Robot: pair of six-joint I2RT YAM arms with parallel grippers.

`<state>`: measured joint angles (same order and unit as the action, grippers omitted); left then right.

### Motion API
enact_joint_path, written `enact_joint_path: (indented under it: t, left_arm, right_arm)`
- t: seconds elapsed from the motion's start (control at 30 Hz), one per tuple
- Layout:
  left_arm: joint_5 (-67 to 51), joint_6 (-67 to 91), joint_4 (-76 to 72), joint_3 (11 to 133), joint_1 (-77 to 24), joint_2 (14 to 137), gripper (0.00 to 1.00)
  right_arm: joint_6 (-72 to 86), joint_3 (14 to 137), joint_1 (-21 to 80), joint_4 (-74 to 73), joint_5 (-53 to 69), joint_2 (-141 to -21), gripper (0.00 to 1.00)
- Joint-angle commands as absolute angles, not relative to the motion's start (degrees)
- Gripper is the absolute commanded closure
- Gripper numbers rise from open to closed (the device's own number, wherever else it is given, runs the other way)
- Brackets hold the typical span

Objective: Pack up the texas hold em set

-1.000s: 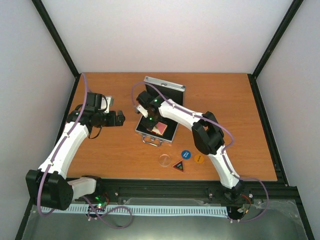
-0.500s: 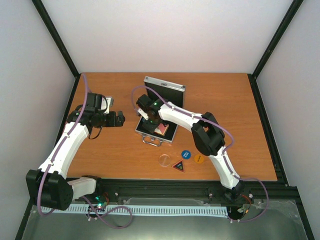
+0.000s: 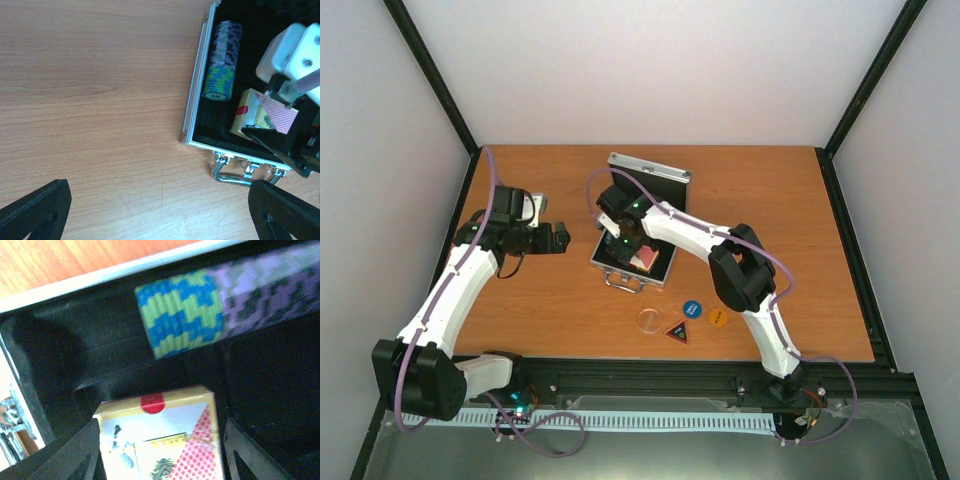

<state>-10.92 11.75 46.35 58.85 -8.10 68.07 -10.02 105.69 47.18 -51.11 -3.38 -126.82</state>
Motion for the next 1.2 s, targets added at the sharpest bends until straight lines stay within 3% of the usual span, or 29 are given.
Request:
enact_joint_path:
  t: [0.0,0.33,0.53,1.17]
  left_arm:
    - [-11.08,11.39,46.13,59.94,-7.78,67.24,0.0]
    - [-11.15,11.41,46.33,60.04,-7.81,67.1,0.0]
    - [-11.43,11.6,46.22,60.04,-7.79,67.49,0.0]
    - [-11.46,11.6,45.63,60.01,-7.77,68.88,0.0]
  right_arm:
    - [-8.02,110.04,46.72,-52.18,-7.07,-125.46,0.3]
    - [-1.57,104.97,43.36,-57.17,-13.9,-121.9,0.33]
    - [0.94,99.87,43.07,-58.75,-15.38,-116.34,0.28]
    - [2.86,95.3,43.07,-62.23,-19.5,-117.14,0.25]
